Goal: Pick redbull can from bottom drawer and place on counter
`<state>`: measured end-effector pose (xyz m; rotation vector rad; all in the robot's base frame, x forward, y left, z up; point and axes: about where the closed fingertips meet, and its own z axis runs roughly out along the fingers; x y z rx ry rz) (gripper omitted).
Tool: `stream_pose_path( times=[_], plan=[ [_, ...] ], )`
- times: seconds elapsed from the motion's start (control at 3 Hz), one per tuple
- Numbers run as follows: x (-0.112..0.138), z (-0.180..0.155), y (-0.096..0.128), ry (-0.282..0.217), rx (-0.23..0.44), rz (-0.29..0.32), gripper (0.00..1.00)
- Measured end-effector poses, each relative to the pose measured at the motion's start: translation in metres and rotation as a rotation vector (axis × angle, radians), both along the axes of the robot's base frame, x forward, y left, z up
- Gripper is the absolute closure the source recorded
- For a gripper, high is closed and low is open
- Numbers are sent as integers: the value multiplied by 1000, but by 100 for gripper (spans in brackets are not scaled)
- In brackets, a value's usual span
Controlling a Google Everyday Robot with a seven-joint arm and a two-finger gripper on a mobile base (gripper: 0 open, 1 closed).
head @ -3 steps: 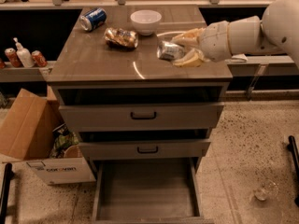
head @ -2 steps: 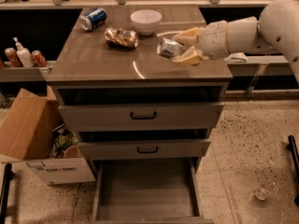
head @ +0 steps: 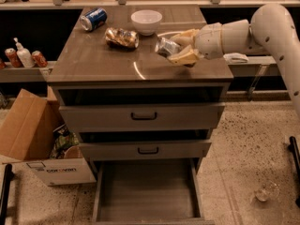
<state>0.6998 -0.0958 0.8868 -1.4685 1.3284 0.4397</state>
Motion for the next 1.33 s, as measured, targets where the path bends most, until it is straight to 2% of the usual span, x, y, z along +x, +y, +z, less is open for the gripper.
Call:
stream_pose_path(
  times=[0.33,1.33],
  plan=[
    [14,-4,5,44,28,-9,74],
    [29,-16,9,96,86,-15,4]
  ],
)
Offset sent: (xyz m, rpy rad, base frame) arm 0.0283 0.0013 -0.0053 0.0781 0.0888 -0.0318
